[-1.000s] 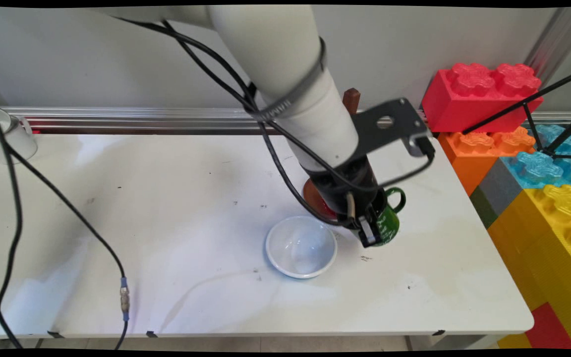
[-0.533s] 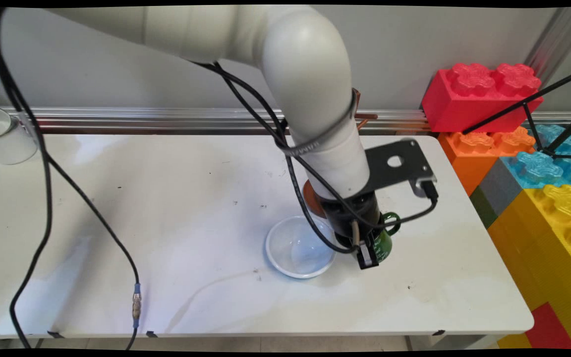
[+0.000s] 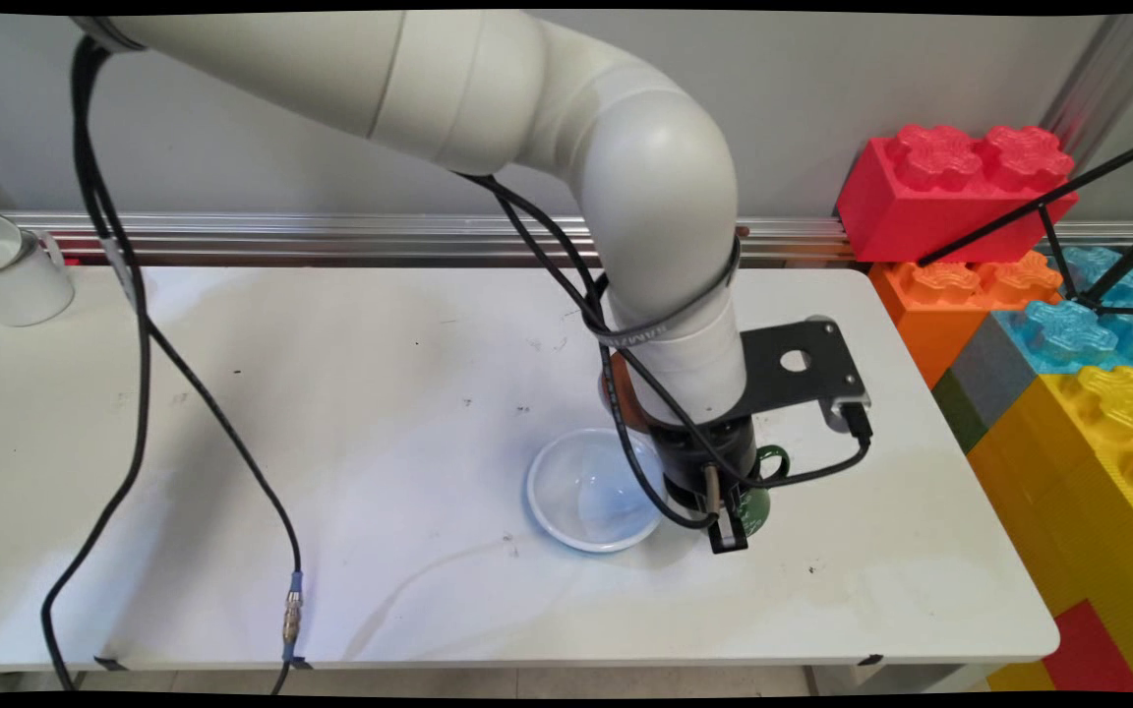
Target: Place the picked object on the table
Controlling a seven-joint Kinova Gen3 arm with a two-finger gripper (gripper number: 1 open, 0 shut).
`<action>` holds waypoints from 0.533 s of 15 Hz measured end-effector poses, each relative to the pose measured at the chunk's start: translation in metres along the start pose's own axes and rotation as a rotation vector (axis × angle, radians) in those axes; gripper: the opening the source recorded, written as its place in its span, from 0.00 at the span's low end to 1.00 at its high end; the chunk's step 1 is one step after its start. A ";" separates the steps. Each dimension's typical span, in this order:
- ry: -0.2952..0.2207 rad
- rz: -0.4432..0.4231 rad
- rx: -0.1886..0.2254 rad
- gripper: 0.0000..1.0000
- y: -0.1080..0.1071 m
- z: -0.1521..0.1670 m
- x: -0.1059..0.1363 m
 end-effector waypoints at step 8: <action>-0.027 0.026 0.003 0.00 0.001 0.018 0.007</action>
